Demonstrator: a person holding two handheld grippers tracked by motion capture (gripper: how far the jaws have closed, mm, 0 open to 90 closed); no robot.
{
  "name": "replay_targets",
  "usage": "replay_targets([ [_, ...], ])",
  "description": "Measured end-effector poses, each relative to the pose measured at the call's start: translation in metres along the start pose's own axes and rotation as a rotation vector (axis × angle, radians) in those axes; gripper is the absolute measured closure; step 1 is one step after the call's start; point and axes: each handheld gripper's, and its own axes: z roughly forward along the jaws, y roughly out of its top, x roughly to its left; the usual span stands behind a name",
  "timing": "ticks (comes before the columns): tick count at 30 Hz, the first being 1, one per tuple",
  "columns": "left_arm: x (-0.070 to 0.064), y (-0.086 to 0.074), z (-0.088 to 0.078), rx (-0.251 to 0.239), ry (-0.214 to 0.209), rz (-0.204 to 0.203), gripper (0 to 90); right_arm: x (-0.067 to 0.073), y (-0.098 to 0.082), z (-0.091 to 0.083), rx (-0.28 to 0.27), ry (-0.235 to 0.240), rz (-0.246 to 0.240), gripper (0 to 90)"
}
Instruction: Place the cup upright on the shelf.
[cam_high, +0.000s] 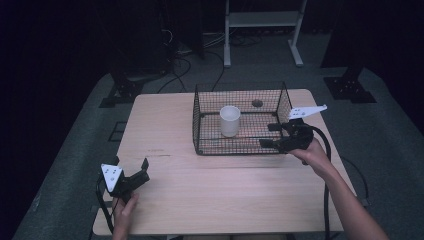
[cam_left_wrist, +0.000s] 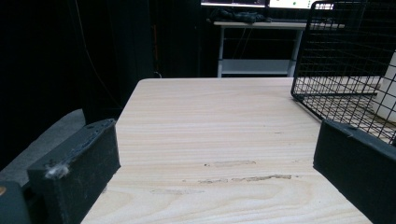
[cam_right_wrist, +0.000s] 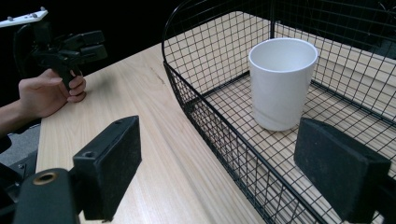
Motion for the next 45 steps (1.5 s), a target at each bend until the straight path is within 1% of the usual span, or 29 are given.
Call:
replay_targets([
  [12,0.000,0.000,0.000,0.001,0.001,-0.001,0.0,0.006,-0.014,-0.006,0.010,-0.003,-0.005,14.3],
  [19,0.000,0.000,0.000,0.001,0.001,0.001,0.0,0.006,-0.023,-0.011,0.013,-0.005,0.005,14.2],
  [24,0.000,0.000,0.000,0.002,0.001,0.003,0.0,0.007,-0.025,-0.013,0.012,-0.007,0.003,14.2],
  [29,0.000,0.000,0.000,0.002,0.000,0.003,0.0,0.009,-0.028,-0.014,0.015,-0.005,0.000,14.2],
  [32,0.000,0.000,0.000,0.002,0.000,0.002,0.0,0.010,-0.032,-0.014,0.013,-0.012,-0.006,14.4],
  [34,0.000,0.000,0.000,0.001,0.000,0.003,0.0,0.009,-0.037,-0.013,0.024,-0.010,0.005,14.4],
  [42,0.000,0.000,0.000,0.001,0.001,0.003,0.0,0.012,-0.042,-0.016,0.028,-0.005,0.004,14.4],
  [44,0.000,0.000,0.000,0.001,0.001,0.003,0.0,0.013,-0.043,-0.017,0.029,-0.009,0.000,14.4],
  [45,0.000,0.000,0.000,0.001,0.001,0.004,0.0,0.014,-0.047,-0.019,0.023,-0.017,0.002,14.4],
])
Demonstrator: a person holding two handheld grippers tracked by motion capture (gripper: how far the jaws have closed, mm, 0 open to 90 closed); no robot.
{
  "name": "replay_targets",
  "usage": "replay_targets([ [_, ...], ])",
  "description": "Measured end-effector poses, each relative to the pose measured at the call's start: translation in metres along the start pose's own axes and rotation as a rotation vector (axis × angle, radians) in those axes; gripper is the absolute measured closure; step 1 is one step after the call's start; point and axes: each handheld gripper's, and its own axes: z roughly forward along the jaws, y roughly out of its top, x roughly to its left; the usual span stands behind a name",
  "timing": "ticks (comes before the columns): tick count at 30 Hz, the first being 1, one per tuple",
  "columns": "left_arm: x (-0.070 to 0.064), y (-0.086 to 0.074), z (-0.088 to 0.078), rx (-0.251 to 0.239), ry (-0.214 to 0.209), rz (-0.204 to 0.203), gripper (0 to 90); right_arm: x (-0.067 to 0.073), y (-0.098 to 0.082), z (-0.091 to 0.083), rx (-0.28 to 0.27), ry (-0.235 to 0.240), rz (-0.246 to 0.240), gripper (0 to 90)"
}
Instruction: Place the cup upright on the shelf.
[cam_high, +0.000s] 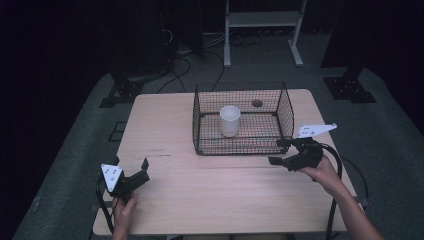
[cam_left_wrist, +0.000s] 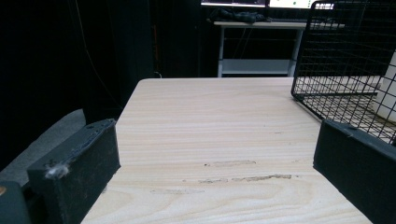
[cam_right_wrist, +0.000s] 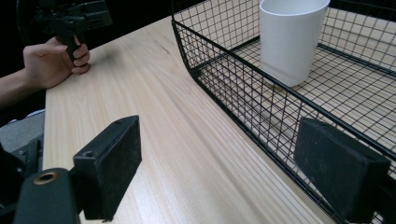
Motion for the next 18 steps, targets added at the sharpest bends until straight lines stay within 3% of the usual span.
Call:
replay_targets([
  [10,0.000,0.000,0.000,-0.001,0.001,0.001,0.0,-0.002,-0.017,-0.002,0.014,-0.015,0.025,14.4],
  [18,0.000,0.000,0.000,0.000,0.001,0.005,0.0,0.000,-0.034,-0.005,-0.020,-0.018,0.043,14.3],
])
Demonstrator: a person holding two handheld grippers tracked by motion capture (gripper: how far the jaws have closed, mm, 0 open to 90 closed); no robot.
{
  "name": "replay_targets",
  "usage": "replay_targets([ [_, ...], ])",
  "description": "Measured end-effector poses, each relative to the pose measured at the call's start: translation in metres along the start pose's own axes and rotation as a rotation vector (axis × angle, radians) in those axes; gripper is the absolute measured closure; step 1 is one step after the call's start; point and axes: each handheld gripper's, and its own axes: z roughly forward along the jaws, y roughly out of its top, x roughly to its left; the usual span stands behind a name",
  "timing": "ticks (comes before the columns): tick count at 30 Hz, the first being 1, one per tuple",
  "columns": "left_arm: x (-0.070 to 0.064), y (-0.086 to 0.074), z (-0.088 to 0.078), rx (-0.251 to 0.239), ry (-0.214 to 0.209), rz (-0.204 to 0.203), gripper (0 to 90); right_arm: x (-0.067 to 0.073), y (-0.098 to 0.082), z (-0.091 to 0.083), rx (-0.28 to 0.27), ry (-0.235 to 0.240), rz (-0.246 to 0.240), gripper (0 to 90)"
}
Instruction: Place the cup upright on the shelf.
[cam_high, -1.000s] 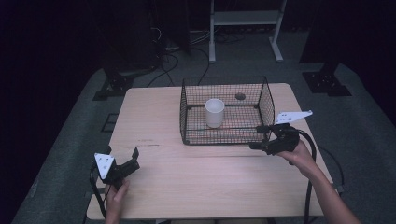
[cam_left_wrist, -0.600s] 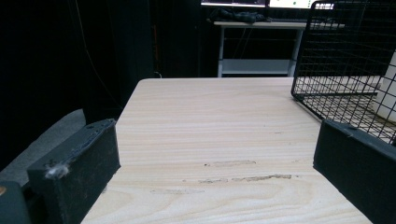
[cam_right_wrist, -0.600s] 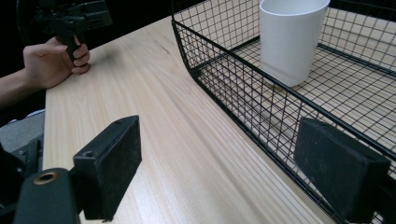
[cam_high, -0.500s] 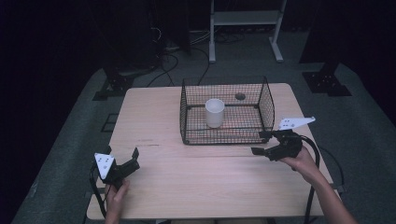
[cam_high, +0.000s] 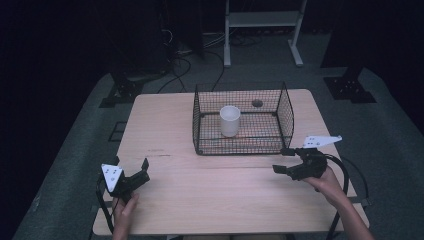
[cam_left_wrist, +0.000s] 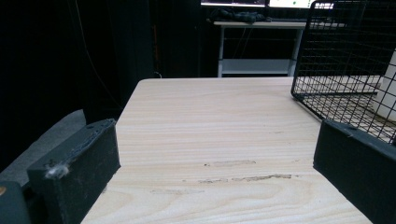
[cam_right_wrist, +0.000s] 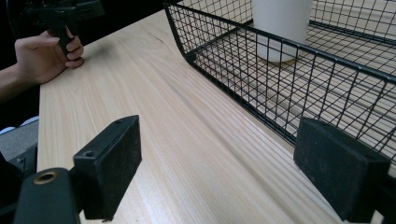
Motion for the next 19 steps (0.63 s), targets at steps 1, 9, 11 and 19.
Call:
replay_targets([
  [1,0.000,0.000,0.000,-0.002,0.000,-0.002,0.0,0.000,-0.001,-0.001,-0.002,-0.001,0.002,14.4],
  [9,0.000,0.000,0.000,-0.001,0.000,0.001,0.0,0.005,-0.011,-0.007,-0.026,-0.026,-0.003,14.4],
  [11,0.000,0.000,0.000,0.000,0.000,0.000,0.0,0.007,-0.015,-0.008,-0.030,-0.031,0.003,14.3],
  [19,0.000,0.000,0.000,0.001,0.002,0.000,0.0,0.028,-0.032,-0.015,-0.143,-0.086,0.001,14.2],
])
